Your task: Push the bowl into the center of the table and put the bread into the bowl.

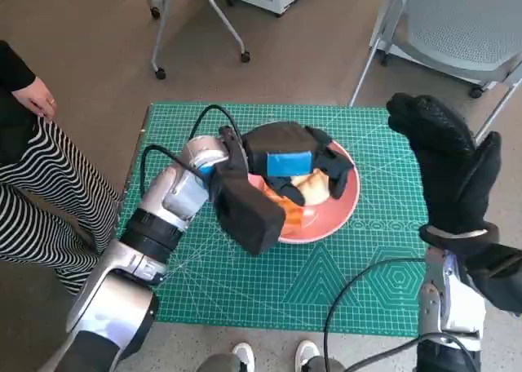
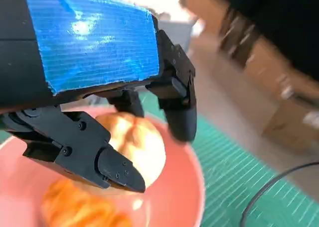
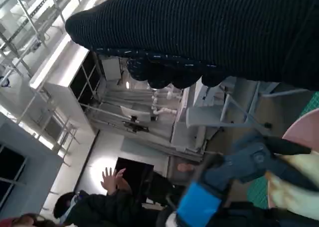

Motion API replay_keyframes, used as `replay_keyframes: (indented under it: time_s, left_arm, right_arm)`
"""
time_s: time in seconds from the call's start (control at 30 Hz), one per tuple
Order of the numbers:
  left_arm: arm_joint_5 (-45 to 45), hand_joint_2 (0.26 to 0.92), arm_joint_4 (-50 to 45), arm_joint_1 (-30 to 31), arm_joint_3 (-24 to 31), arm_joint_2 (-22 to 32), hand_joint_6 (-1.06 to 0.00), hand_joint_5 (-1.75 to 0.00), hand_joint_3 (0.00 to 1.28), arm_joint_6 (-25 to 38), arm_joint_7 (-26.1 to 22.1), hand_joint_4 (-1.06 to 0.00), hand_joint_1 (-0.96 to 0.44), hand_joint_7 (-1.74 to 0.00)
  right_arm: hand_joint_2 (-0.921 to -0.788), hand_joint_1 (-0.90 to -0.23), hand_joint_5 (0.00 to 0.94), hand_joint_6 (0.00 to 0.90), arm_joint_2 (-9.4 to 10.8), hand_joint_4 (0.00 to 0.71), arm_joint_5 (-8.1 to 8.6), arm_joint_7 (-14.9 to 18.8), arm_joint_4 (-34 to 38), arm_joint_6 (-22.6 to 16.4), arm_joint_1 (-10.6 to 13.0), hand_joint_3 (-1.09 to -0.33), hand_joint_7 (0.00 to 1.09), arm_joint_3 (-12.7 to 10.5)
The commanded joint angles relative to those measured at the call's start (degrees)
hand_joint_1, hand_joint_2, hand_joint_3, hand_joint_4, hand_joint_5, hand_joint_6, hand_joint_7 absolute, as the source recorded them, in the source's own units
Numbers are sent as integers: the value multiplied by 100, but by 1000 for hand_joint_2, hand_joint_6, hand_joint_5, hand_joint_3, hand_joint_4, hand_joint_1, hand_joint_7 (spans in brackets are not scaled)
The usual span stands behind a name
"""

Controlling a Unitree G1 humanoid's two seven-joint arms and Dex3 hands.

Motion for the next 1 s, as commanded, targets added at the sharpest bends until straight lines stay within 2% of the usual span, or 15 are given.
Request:
replay_keyframes:
  time_s: [0.03, 0.33, 0.77, 1.0]
  left_arm:
    - [-169, 868, -391, 101, 86, 125, -298, -29, 39, 307, -273, -295, -247, -240]
    - [-828, 881, -667, 284, 507, 302, -300, -1, 19, 86, -390, -248, -358, -169]
    - [-1838, 888, -1215, 426, 1328, 651, -323, -2, 9, 44, -509, -250, -382, -141]
    - [-2635, 903, -1237, 582, 1834, 617, -340, -2, 11, -123, -523, -254, -422, -132]
  right_arm:
    - [-921, -679, 3, 97, -57, 195, -77, -83, -47, 139, 121, -680, 548, 15]
    - [-921, -683, 2, 92, -77, 195, -77, -151, -86, 232, 46, -679, 546, 29]
    - [-921, -688, 1, 89, -94, 194, -66, -225, -212, 381, -85, -681, 547, 81]
    - [-921, -699, 1, 85, -135, 193, -51, -221, -235, 444, -235, -683, 549, 99]
